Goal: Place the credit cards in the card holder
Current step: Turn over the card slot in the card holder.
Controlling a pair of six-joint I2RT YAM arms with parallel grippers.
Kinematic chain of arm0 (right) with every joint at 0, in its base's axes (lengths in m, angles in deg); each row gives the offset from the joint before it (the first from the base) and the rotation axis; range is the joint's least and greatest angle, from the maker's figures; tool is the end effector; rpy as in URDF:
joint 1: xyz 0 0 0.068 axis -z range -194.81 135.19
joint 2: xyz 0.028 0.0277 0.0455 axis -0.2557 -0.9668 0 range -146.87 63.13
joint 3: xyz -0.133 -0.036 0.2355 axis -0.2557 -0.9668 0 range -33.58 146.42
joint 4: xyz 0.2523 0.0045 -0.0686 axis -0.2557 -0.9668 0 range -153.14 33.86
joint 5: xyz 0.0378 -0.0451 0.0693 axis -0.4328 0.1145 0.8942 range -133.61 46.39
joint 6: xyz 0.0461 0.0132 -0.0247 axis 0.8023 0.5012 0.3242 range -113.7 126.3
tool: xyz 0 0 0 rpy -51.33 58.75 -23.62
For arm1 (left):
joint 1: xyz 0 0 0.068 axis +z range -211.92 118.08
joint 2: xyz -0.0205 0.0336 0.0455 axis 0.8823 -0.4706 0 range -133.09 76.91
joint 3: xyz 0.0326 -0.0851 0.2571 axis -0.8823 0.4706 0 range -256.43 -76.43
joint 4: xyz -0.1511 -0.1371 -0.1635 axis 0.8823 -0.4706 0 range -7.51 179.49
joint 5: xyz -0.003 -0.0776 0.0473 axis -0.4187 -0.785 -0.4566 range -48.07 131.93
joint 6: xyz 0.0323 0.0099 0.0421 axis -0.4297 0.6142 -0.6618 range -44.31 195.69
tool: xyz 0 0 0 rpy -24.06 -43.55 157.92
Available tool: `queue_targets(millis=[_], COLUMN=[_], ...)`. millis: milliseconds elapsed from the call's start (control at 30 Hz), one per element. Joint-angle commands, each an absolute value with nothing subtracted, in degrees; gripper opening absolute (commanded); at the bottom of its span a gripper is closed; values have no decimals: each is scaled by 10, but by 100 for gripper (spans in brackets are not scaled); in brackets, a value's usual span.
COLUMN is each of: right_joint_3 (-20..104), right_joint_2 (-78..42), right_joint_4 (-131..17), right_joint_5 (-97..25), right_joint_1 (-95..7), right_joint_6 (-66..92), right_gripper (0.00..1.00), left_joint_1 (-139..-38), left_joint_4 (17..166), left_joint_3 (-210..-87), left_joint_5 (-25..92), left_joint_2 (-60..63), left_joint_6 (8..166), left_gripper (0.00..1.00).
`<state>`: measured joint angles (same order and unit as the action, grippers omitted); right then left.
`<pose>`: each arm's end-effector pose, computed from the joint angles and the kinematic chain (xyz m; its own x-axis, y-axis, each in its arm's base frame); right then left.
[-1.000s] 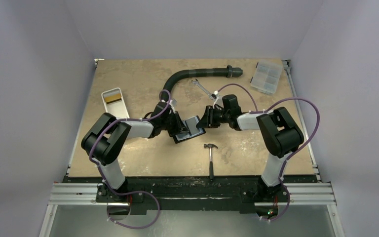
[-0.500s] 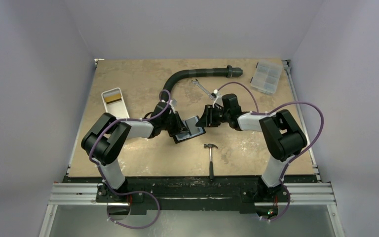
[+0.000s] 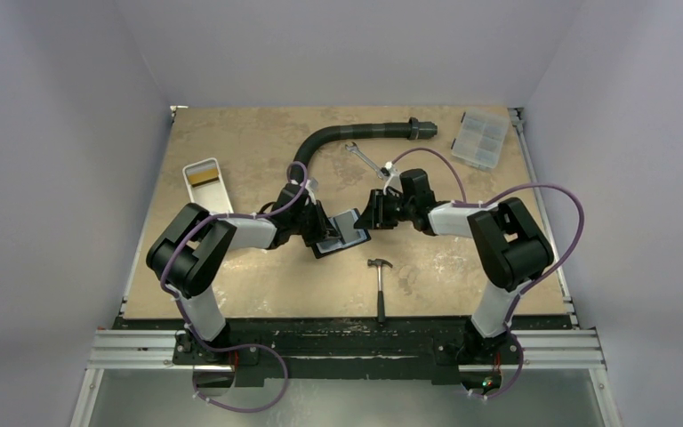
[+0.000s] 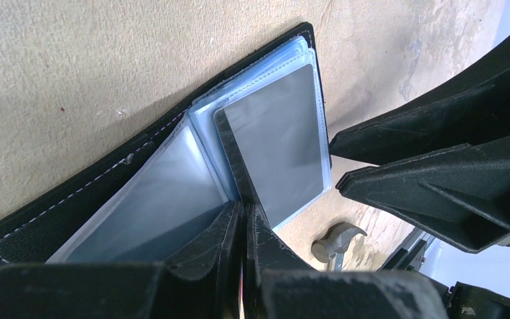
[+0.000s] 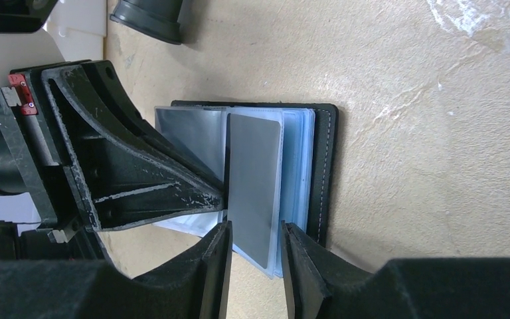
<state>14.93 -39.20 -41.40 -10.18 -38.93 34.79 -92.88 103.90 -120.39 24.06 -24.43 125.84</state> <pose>0.3113 0.1609 0.1437 -0.8545 0.0537 -0.5167 -0.3684 0.6387 0.6756 0.2804 -0.1809 0.1247 -0.8982 -0.3134 -0.3082 -0.0118 0.7181 -0.6958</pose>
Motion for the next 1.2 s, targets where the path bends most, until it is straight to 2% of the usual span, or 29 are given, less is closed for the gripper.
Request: queue_targets(millis=[0,333,567,633,767,867,1000,1167], right_joint_3=[158,163,155,153,158,161,172,193], right_joint_2=[-400,-406,-382,-374,-376,-379,-385,-397], right_joint_4=[-393,-394,-381,-375,-370,-364,-365,-378], right_joint_5=[-83,-81,-71,-65,-55,-48,-42,-47], right_joint_1=[-396,-399,-408,-412,-417,-417,-422,-441], right_joint_6=[347,347,349,351,356,361,366,368], right_gripper=[39,39,30,31,35,37,39,41], left_joint_1=[-935,-934,-935,-935,-934,-933,-920,-879], left_joint_4=[1014,1016,1014,1012,1003,993,979,938], left_joint_3=[-1185,-1184,-1184,-1183,-1179,-1174,-1155,-1119], left_joint_5=[265,265,265,267,267,265,250,220], left_joint_2=[-272,-271,-267,-261,-235,-200,-144,-49], left_joint_6=[1246,1246,1245,1243,1242,1243,1247,1245], left_gripper=[0,0,0,6,31,44,55,59])
